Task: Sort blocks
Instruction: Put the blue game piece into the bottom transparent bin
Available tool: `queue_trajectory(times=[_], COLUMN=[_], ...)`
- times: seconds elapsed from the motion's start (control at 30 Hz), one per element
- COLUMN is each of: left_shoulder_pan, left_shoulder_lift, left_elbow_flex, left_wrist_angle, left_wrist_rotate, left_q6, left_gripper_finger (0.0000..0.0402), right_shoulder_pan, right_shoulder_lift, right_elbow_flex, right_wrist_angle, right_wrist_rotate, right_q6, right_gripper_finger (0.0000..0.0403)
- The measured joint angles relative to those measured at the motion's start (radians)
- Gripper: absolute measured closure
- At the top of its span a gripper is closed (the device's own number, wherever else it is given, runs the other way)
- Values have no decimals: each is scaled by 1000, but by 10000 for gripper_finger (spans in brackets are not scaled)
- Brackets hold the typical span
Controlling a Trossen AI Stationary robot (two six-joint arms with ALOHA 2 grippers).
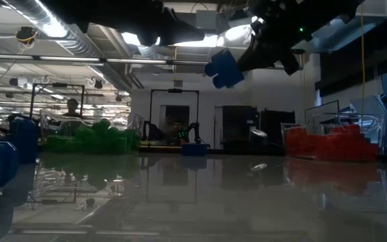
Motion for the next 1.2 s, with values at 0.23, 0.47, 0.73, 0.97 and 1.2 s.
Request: queue_trajectory(times=[0.23,0.47,0.73,0.97,1.2], left_shoulder_pan=[0,2,8,8,16], left_shoulder_lift=[75,124,142,145,142], left_elbow_flex=[52,99,99,99,99], left_wrist_angle=[0,10,10,9,14], left_wrist_rotate=[0,-69,-71,-65,-44], left_q6=[5,6,32,37,40], left_gripper_finger=[203,203,203,228,277], right_shoulder_pan=[0,0,0,0,-1], right_shoulder_lift=[0,0,0,0,1], right_elbow_flex=[0,0,0,0,0], right_wrist_angle=[51,65,102,107,132], right_wrist_rotate=[-21,-42,-81,-80,-77], right_q6=[4,3,-2,-4,28], right_gripper_finger=[400,400,400,400,399])
